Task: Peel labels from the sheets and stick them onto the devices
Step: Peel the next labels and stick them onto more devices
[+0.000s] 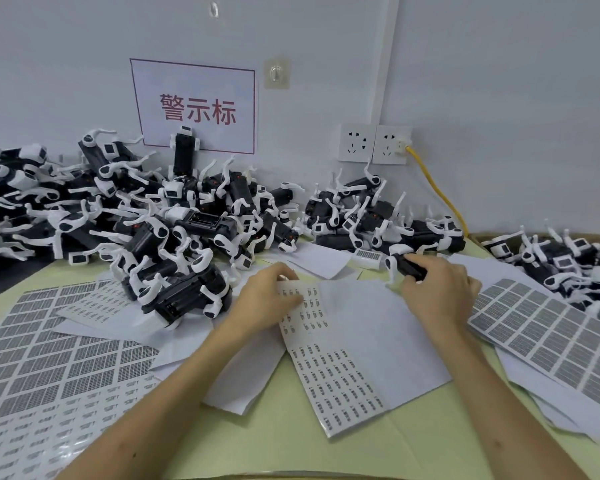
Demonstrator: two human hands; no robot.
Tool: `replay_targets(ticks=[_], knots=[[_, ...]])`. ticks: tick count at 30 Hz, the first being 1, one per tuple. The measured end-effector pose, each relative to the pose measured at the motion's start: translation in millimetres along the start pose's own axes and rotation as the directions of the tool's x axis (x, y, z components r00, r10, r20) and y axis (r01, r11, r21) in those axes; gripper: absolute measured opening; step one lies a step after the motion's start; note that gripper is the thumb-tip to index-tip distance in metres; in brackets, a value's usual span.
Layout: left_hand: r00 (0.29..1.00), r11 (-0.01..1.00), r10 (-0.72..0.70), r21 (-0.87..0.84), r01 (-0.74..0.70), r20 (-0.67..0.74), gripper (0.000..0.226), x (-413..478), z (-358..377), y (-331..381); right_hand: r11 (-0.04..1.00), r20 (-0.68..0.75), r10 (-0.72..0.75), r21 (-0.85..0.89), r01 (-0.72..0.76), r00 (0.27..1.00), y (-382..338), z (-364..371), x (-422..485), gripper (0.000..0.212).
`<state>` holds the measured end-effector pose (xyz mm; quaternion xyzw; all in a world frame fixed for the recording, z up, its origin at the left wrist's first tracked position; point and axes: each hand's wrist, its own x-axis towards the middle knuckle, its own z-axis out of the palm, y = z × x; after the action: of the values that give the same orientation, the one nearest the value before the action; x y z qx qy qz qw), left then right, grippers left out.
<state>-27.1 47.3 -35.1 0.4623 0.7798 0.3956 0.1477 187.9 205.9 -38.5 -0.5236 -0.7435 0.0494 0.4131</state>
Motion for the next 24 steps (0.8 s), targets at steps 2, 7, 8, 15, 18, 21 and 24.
replay_targets(ticks=[2,7,8,15,18,21,24], knots=[[1.0,0.986,-0.019,-0.166,0.018,-0.008,0.021,-2,0,3,1.0,-0.012,-0.005,-0.029,0.005,1.0,0,-1,0,0.04],[0.998,0.941,-0.051,-0.338,0.036,-0.037,0.018,0,-2,3,0.998,-0.017,0.017,-0.053,-0.018,1.0,3,-3,2,0.048],[0.997,0.93,-0.058,-0.365,0.037,-0.048,0.018,0,-3,3,0.997,-0.014,0.021,-0.069,-0.022,1.0,4,-3,3,0.049],[0.994,0.776,-0.097,-0.621,0.111,0.056,0.021,1,-10,6,0.888,-0.116,-0.247,0.371,0.273,0.962,-22,2,-10,0.028],[0.989,0.715,-0.124,-0.685,0.144,0.079,0.016,-2,-9,6,0.753,0.007,-0.442,0.546,0.367,0.897,-44,6,-30,0.027],[0.992,0.664,-0.089,-0.736,0.129,0.093,0.014,-2,-6,7,0.694,0.084,-0.552,0.599,0.4,0.83,-52,16,-45,0.018],[0.991,0.626,-0.012,-0.772,0.112,0.134,0.014,-4,-4,10,0.687,0.099,-0.523,0.637,0.349,0.847,-54,20,-50,0.026]])
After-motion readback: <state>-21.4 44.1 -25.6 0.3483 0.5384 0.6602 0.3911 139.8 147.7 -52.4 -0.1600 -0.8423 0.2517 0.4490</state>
